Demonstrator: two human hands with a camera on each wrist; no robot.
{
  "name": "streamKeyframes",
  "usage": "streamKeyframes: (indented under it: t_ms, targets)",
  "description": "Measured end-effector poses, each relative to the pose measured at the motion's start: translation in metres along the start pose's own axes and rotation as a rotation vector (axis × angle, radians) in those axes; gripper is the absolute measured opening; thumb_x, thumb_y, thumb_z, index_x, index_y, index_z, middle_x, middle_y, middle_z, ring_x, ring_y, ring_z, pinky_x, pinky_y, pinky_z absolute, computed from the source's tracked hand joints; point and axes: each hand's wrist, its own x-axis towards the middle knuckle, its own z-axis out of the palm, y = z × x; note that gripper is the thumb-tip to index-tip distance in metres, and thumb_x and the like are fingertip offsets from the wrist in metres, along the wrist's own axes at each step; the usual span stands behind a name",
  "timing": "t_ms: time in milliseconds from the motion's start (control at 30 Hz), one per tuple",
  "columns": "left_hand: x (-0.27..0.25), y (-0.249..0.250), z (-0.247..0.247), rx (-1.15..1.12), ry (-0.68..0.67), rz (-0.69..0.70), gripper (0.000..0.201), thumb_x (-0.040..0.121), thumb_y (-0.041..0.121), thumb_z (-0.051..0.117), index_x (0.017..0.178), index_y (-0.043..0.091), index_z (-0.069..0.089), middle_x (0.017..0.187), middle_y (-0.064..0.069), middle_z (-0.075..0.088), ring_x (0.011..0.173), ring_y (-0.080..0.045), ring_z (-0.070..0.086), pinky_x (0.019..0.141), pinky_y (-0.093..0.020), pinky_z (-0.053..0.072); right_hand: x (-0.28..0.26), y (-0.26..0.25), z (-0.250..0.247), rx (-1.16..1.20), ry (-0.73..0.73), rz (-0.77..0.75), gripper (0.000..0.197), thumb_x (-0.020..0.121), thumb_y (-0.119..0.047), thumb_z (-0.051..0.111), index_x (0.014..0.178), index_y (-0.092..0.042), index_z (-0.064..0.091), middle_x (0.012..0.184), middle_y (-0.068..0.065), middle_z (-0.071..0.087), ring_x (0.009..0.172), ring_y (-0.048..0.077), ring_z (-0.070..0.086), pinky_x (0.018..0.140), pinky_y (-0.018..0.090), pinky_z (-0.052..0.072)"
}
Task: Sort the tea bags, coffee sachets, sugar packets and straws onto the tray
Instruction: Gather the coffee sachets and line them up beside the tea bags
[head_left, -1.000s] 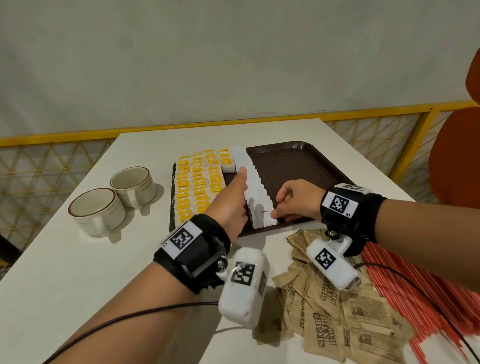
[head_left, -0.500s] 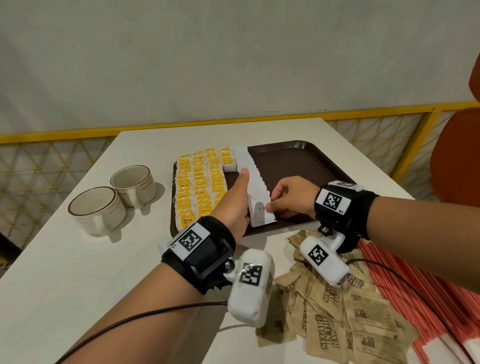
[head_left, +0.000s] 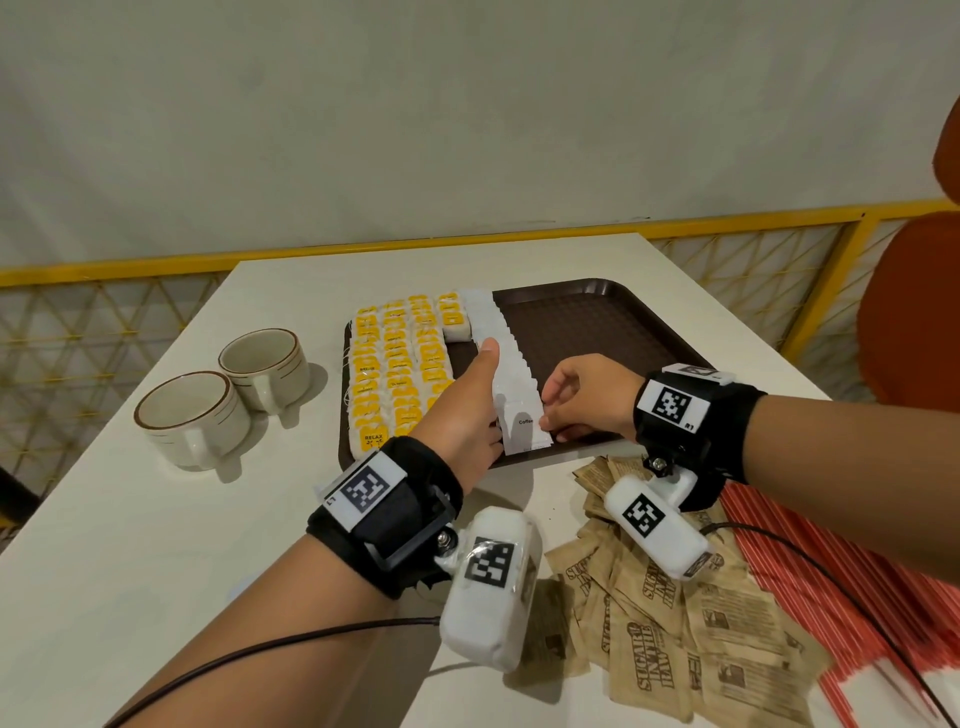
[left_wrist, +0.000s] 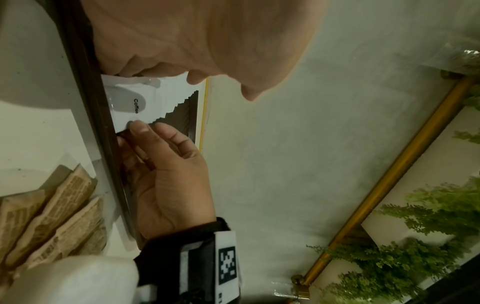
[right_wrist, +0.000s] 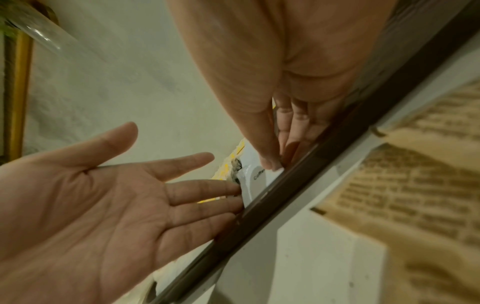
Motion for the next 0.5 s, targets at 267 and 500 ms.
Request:
streamKeyframes:
  t_ms: [267,500]
  targets:
    - [0.002,0.009,-0.002,-0.034,0.021,0.044,0.069,0.097,0.059,0.024,0.152,0.019,0.013,0.158,-0.008,0.017,0.145,-0.022,0.017,0.116,-0.037,0.014,0.005,-0.002,-0.002,0.063,0.067,0.012,0.012,0.084,0.000,0.068,0.091,-0.004,0.059,0.092,0.013,0.060,0.086,0.024,0.064,0.081,0.040,0.058]
    - [0.000,0.012,0.007,-0.063,0.037,0.036,0.066,0.099,0.056,0.017,0.149,0.014,0.025,0.152,-0.013,0.031,0.138,-0.026,0.033,0.088,-0.027,0.030,0.003,-0.007,0.011,0.201,0.056,0.059,0.040,0.090,0.010,0.050,0.129,0.000,0.051,0.134,0.025,0.050,0.125,0.036,0.049,0.105,0.044,0.042]
